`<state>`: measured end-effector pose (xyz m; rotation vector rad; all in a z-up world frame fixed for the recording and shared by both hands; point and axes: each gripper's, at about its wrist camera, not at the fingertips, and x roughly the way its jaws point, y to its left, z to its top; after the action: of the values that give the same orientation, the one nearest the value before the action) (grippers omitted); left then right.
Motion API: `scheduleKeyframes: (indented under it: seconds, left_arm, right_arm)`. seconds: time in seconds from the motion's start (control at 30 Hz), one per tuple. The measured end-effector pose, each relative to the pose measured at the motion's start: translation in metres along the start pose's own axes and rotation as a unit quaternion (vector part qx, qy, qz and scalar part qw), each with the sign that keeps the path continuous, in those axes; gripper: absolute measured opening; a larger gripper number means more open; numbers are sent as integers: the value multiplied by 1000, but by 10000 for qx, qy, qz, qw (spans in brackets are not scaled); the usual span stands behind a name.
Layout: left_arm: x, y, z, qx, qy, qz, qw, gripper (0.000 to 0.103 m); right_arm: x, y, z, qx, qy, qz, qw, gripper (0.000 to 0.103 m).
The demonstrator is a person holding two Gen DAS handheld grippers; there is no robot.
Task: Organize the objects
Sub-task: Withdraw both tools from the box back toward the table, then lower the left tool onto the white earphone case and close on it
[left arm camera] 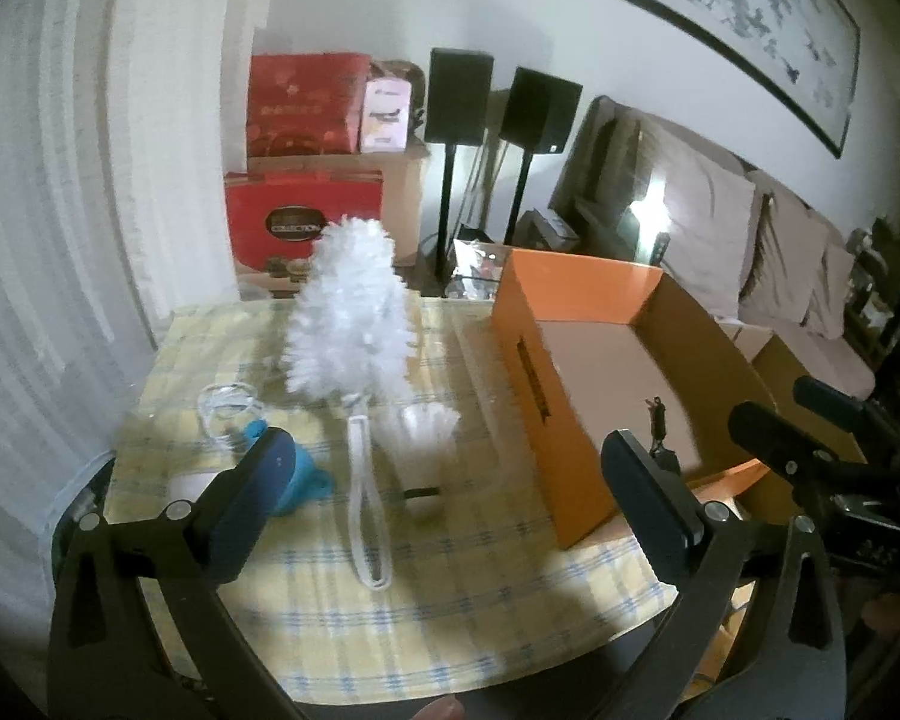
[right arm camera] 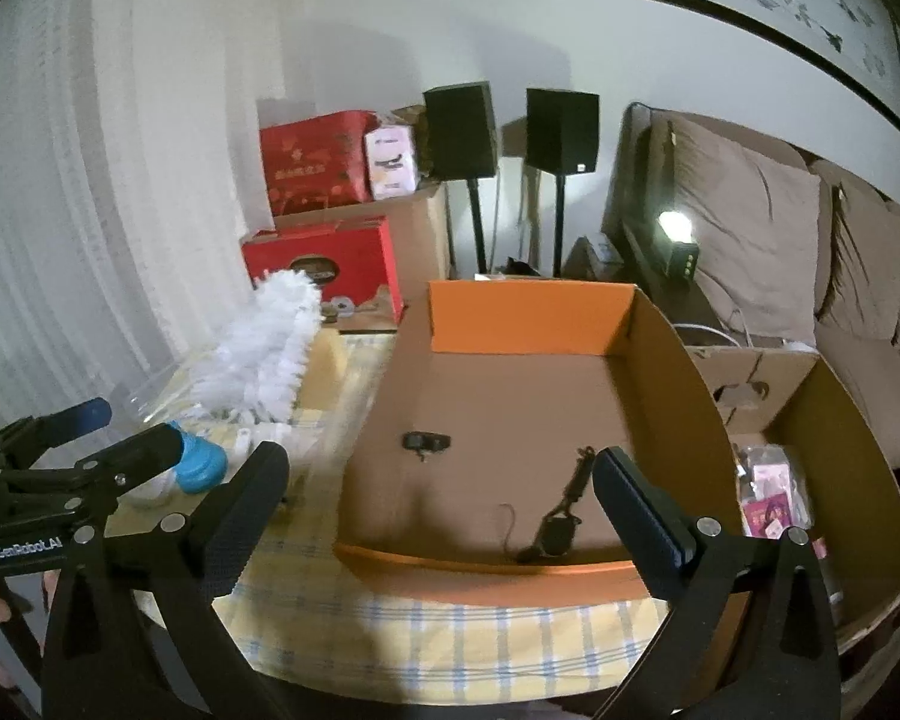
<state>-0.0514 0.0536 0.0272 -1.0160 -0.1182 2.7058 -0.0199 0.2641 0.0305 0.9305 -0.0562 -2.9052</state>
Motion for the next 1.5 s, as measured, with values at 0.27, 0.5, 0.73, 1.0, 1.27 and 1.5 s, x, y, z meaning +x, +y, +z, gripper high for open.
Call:
scheduleKeyframes:
  seconds: [0.27,0.5,0.73,1.0,1.27,1.5]
  left_arm:
    - [-14,35,-5,-121,-53,154,9998,102]
    - [-22,82,-10,-423,-80,397,9983,102]
    - [-21,117,-19,-562,-25,677,9961,102]
    - [-1,149,-38,-721,182,922,9930,102]
    - [29,163,-57,-778,421,934,9917,102]
    - [58,167,-66,-756,654,963,9903,102]
  right_arm:
    - [0,31,0,-225,7,86,9997,102]
    - [3,52,0,-303,26,268,9992,102]
    - [11,70,-2,-321,61,473,9983,102]
    - [21,92,-5,-457,134,752,9960,102]
    - [36,111,-7,-575,226,946,9936,101]
    - [51,125,-10,-706,364,1070,9911,95]
